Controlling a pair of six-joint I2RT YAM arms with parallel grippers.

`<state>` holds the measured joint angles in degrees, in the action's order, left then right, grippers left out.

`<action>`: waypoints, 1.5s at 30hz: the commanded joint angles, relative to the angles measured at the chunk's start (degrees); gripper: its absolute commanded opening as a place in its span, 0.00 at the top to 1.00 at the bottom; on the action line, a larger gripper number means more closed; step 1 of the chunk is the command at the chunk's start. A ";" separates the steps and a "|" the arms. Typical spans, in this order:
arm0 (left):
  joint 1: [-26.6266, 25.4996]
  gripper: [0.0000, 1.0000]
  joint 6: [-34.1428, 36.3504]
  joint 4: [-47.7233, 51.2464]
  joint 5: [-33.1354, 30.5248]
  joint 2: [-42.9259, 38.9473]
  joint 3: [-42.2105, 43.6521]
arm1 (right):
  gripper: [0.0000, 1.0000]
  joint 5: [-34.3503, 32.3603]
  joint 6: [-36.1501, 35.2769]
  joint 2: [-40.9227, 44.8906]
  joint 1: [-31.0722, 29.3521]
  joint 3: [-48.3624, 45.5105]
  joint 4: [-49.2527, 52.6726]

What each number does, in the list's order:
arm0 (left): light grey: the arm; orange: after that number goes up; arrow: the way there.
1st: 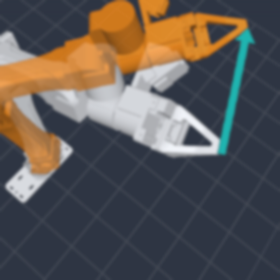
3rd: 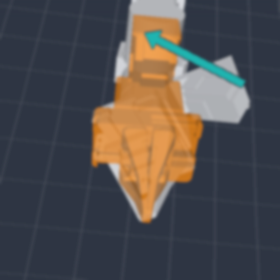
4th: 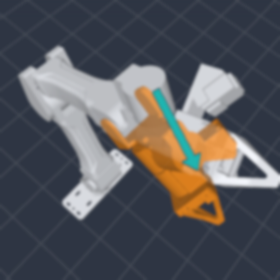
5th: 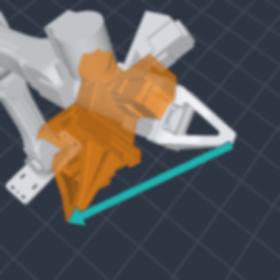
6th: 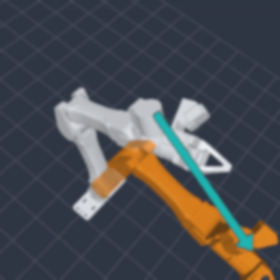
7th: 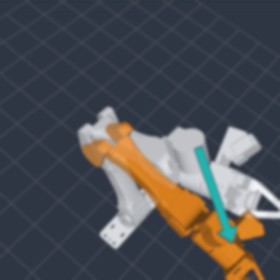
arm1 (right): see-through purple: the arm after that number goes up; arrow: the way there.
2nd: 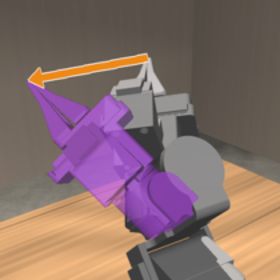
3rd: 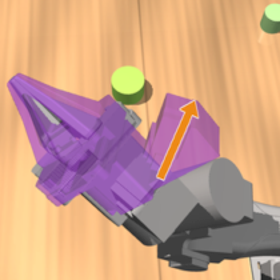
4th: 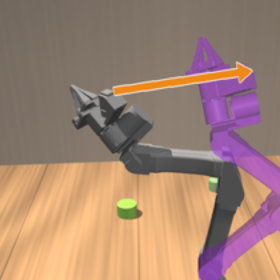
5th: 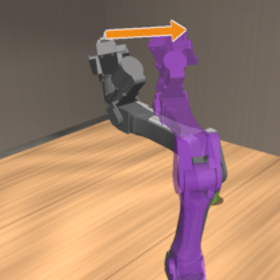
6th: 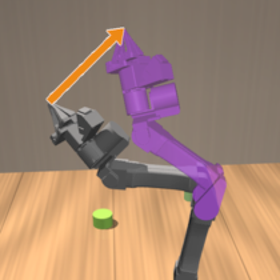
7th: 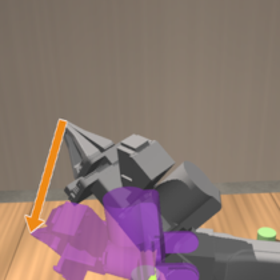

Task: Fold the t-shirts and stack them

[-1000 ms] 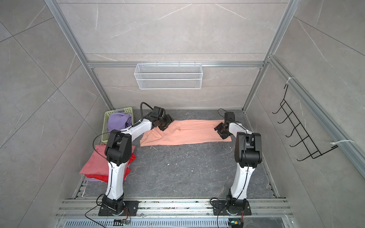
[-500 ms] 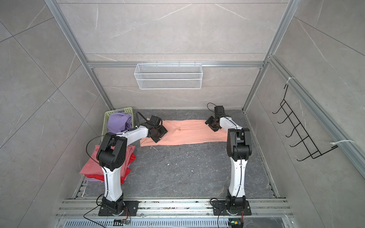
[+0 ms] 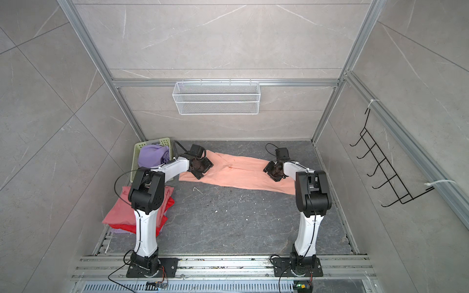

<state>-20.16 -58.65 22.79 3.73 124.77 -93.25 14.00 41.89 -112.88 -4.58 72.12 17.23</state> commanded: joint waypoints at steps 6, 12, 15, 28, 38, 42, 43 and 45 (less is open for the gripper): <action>0.97 0.24 11.23 3.38 8.50 14.45 -20.11 | 0.43 4.61 19.52 14.04 -15.45 -26.42 -2.54; -0.16 0.24 16.41 2.01 16.07 19.29 -35.26 | 0.42 0.39 23.15 24.32 -33.06 -25.29 1.57; -0.76 0.24 18.05 4.95 11.69 15.34 -34.85 | 0.41 -4.92 20.48 28.32 -36.13 -20.85 8.11; -6.89 0.23 13.14 8.85 4.89 7.22 -20.57 | 0.38 -9.44 14.08 23.32 -36.12 -12.69 8.39; -7.43 0.23 11.81 12.04 2.27 14.08 -25.08 | 0.39 -5.54 14.69 17.16 -36.18 -14.87 5.71; -7.61 0.23 11.88 10.51 5.93 17.65 -28.06 | 0.39 -4.37 15.30 16.45 -36.18 -17.12 4.87; -7.85 0.23 12.24 9.85 7.16 18.86 -29.63 | 0.39 -3.91 15.39 16.38 -36.19 -17.69 4.26; -8.47 0.23 13.27 9.64 8.67 21.71 -33.91 | 0.39 -2.94 15.50 15.61 -36.28 -18.41 3.42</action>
<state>-27.92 -46.26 32.99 9.32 142.08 -122.98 9.34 57.21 -95.64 -40.80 55.02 22.00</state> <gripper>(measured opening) 0.770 0.612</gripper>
